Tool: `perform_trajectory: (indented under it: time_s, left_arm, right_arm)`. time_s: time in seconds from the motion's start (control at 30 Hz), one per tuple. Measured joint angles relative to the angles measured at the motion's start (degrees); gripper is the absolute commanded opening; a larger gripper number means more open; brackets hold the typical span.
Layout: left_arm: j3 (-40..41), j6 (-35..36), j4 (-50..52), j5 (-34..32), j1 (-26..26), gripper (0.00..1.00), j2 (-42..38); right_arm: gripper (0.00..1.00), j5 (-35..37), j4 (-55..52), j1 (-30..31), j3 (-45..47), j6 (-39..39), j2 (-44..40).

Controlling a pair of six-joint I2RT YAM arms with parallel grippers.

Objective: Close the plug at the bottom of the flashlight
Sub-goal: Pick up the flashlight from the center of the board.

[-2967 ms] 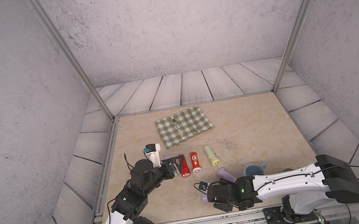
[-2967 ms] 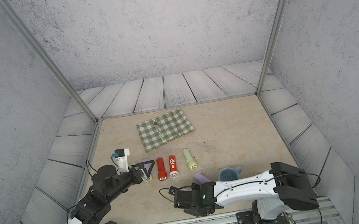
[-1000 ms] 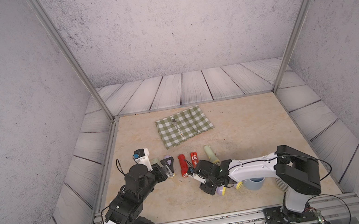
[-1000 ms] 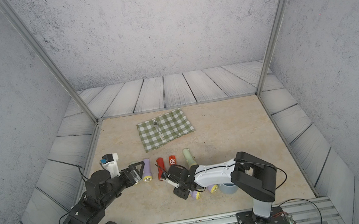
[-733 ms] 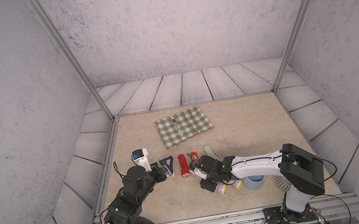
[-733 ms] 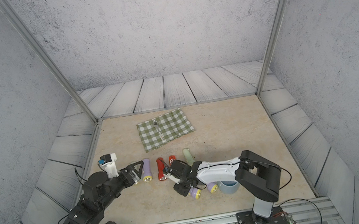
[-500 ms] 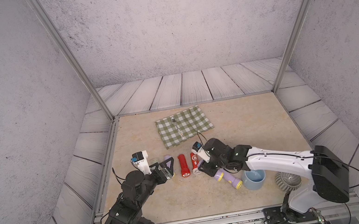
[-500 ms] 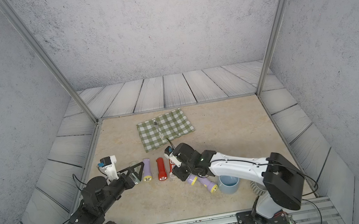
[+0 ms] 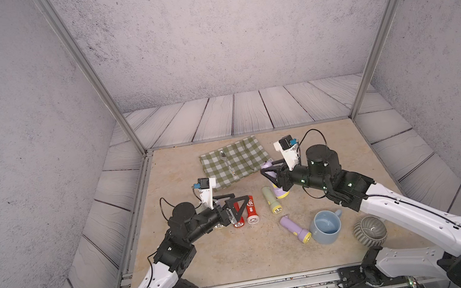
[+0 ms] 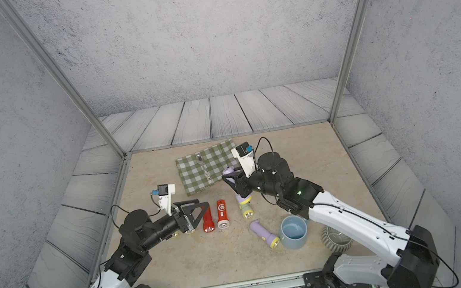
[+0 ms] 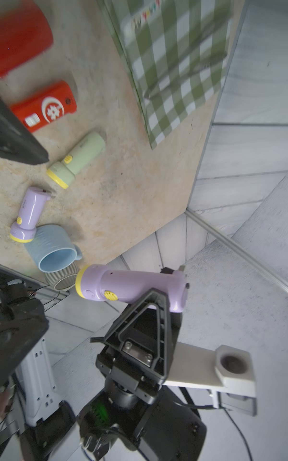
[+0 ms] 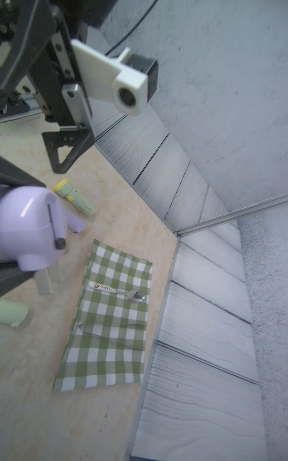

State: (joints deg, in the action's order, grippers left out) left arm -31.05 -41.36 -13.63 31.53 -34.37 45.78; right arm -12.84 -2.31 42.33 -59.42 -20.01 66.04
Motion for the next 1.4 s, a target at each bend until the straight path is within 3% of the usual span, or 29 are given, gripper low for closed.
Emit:
perform_trajectory:
  time_s: [0.23,0.6,0.87,1.23,1.3,1.33,1.37,1.4]
  left_arm:
    - [-8.7,5.7,-3.6,5.9,-9.4,0.98,10.6]
    - [-11.5,9.7,-3.7,1.6,-11.6,0.98,14.1]
    - [-16.9,11.4,-3.8,-1.2,-12.0,0.98,17.7]
    - [-21.9,12.3,-5.1,-0.4,-13.7,0.64,24.1]
    - [-22.1,12.7,-5.2,-0.3,-14.0,0.46,24.1]
    - [-22.2,13.0,-5.3,-0.2,-14.2,0.32,24.1]
    - [-22.3,12.3,-5.2,-0.7,-14.3,0.24,24.1]
    - [-22.4,11.9,-5.0,-0.6,-14.4,0.23,24.1]
  right_arm:
    - [0.00,-6.1,5.3,-1.9,0.0,-3.9,-0.8]
    - [0.00,-13.1,13.9,-4.3,0.0,-12.6,-0.8]
    - [0.00,-15.3,15.5,-4.4,0.0,-14.8,-0.8]
    - [0.00,-16.1,14.7,-4.5,0.0,-15.1,-2.0]
    - [0.01,-16.0,14.6,-4.5,0.0,-14.9,-2.4]
    - [0.02,-16.1,14.6,-4.6,0.0,-14.6,-2.5]
    - [0.03,-16.3,14.7,-4.7,0.0,-14.2,-2.6]
    - [0.04,-16.5,14.8,-4.8,0.0,-13.6,-2.8]
